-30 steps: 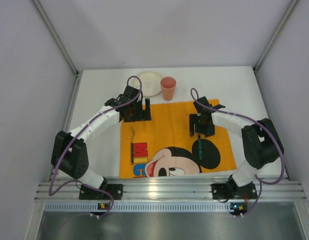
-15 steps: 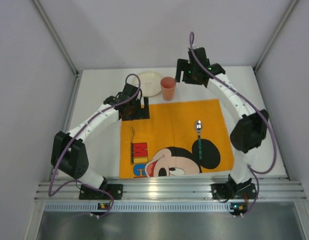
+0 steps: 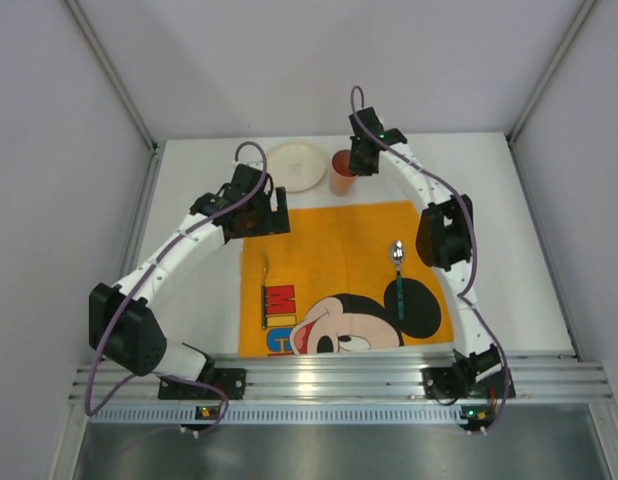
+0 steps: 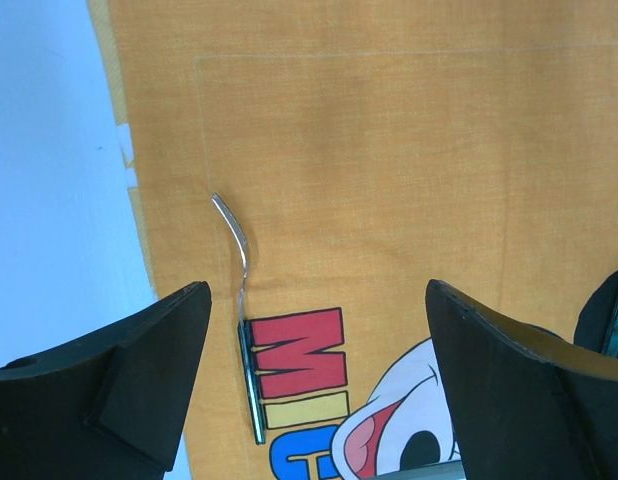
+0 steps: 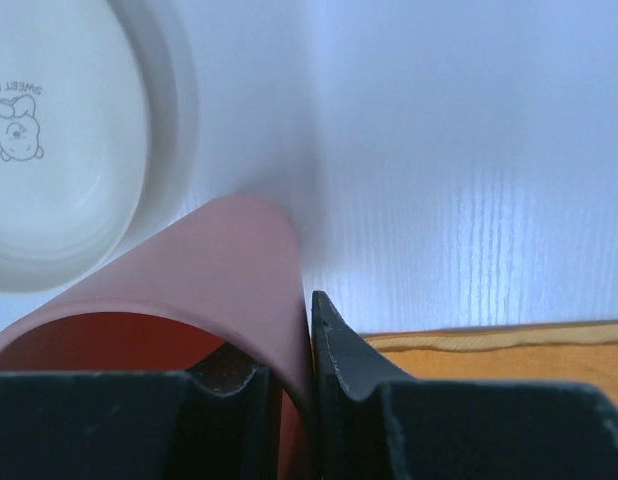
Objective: Set the dinner table for one person
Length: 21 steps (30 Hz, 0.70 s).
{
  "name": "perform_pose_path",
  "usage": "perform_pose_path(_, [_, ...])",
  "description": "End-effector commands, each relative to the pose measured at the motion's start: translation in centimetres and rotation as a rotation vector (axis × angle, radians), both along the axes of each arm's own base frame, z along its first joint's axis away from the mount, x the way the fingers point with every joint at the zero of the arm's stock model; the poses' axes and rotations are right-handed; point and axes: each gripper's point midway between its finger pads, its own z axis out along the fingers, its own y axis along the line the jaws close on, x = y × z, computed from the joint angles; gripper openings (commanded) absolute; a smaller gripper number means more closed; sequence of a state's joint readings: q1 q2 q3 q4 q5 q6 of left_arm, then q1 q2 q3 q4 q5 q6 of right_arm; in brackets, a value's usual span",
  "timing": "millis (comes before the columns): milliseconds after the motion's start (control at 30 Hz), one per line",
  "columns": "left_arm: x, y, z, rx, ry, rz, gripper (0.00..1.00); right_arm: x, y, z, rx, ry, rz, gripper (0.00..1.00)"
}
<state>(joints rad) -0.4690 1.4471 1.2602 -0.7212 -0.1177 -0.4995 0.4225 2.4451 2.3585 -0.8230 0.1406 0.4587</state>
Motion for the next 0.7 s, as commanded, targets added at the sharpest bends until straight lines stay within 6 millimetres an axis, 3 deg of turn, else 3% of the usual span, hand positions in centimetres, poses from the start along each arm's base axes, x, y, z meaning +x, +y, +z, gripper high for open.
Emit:
perform_pose_path(0, [0.0, 1.4, 0.7, 0.019, -0.025, 0.043, 0.94, 0.9, -1.7, 6.8, 0.01, -0.13, -0.054, 0.0])
perform_pose_path(67, [0.5, 1.9, 0.5, 0.029, -0.025, 0.053, 0.95, 1.0, -2.3, 9.0, 0.016, -0.171, -0.057, 0.0])
perform_pose_path(100, [0.8, 2.1, 0.4, 0.031, -0.027, 0.06, 0.97, 0.8, -2.9, 11.7, 0.023, -0.217, -0.068, 0.0])
perform_pose_path(167, [1.8, 2.5, 0.0, 0.028, -0.019, 0.071, 0.98, 0.3, -4.6, 13.6, 0.011, -0.243, -0.085, 0.0])
perform_pose_path(200, [2.7, 2.2, -0.2, 0.011, -0.014, 0.065, 0.98, -0.5, -5.7, 16.3, 0.015, -0.286, -0.096, 0.0])
perform_pose_path(367, [6.7, 2.2, -0.2, -0.026, -0.025, 0.073, 0.98, -5.8, -12.4, 15.0, -0.131, -0.167, -0.169, 0.0])
perform_pose_path(400, [7.9, 2.0, -0.2, -0.031, -0.026, 0.074, 0.97, -7.1, -13.4, 15.7, -0.142, -0.167, -0.184, 0.0])
perform_pose_path(433, [8.7, 1.9, -0.1, -0.041, -0.033, 0.073, 0.97, -8.6, -14.5, 13.2, -0.176, -0.091, -0.194, 0.0])
perform_pose_path(500, [10.3, 2.0, 1.0, -0.065, -0.061, 0.08, 0.97, -10.5, -15.7, 12.8, -0.185, -0.069, -0.217, 0.0])
perform_pose_path(533, [11.0, 1.9, 0.3, -0.073, -0.045, 0.081, 0.97, -11.7, -16.4, 10.7, -0.198, -0.016, -0.233, 0.0])
perform_pose_path(600, [12.3, 1.7, 0.3, -0.08, -0.048, 0.082, 0.97, -13.3, -17.0, 8.6, -0.208, 0.029, -0.239, 0.0])
perform_pose_path(667, [12.9, 1.8, 0.4, -0.079, -0.05, 0.088, 0.97, -13.1, -17.0, 7.4, -0.191, 0.021, -0.243, 0.0])
